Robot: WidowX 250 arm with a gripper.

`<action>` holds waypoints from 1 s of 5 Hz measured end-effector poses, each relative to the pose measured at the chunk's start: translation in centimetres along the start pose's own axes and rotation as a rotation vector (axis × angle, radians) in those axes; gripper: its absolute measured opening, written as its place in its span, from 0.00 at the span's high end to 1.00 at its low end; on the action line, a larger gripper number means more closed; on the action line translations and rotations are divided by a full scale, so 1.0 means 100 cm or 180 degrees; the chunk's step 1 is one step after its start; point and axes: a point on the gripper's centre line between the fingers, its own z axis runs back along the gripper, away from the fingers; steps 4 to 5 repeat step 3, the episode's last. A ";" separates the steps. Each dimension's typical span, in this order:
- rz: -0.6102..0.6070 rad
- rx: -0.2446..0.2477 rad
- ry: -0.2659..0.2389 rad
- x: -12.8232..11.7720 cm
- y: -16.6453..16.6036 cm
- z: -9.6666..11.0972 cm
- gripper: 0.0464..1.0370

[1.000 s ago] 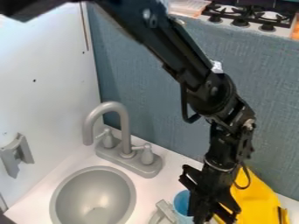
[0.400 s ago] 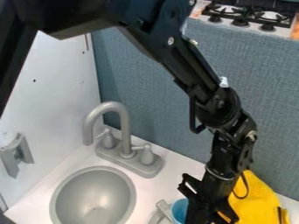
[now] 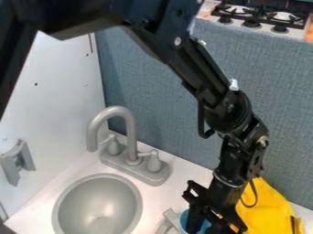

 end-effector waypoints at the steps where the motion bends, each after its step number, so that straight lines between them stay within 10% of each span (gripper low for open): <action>1: 0.0133 0.0017 -0.0233 -0.011 -0.003 0.032 0.15; 3: -0.0050 -0.0065 -0.0606 -0.025 -0.082 0.068 0.03; 5: -0.0050 -0.0065 -0.0606 -0.025 -0.082 0.068 0.03</action>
